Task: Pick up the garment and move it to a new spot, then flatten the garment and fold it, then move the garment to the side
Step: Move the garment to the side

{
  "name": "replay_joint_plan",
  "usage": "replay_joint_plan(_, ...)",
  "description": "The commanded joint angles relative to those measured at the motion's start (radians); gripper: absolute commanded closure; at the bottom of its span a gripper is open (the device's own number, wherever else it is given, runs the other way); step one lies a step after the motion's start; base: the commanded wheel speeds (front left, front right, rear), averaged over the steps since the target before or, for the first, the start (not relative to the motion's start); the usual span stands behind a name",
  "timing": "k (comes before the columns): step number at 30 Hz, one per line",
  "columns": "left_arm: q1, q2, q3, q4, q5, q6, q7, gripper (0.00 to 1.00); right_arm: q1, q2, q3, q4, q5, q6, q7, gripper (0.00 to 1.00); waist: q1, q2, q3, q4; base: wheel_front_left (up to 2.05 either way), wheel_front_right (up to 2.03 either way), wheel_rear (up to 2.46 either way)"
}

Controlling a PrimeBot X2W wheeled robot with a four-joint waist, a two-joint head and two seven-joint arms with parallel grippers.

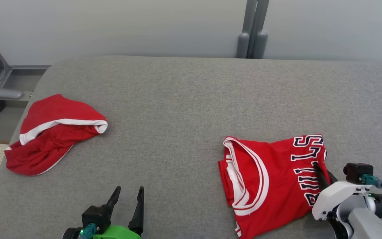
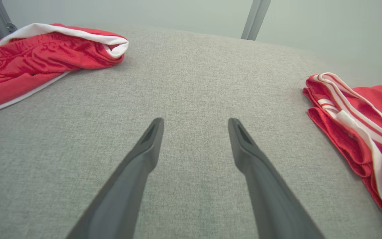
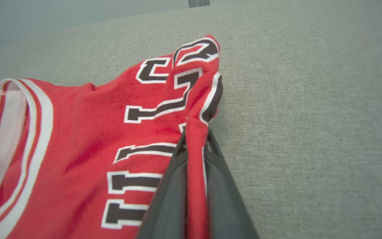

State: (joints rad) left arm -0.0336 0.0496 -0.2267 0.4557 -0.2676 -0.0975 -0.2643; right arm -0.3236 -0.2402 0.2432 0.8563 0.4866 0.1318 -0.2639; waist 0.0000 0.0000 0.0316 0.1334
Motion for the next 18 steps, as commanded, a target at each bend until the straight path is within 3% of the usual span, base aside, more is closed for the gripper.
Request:
replay_joint_plan(1,-0.019,0.003,0.000,-0.009,0.005,-0.001,0.001,0.00,-0.017,-0.013,-0.012,-0.006,-0.012,-0.002,0.000,1.00,0.0000,0.0000,0.000,-0.031,0.00,0.00,0.00)
replay_joint_plan(18,-0.070,0.003,-0.055,-0.115,0.038,0.001,0.001,0.00,-0.034,0.019,-0.067,-0.032,-0.083,-0.002,0.000,1.00,0.0000,0.0000,0.033,-0.356,0.00,0.00,0.00)
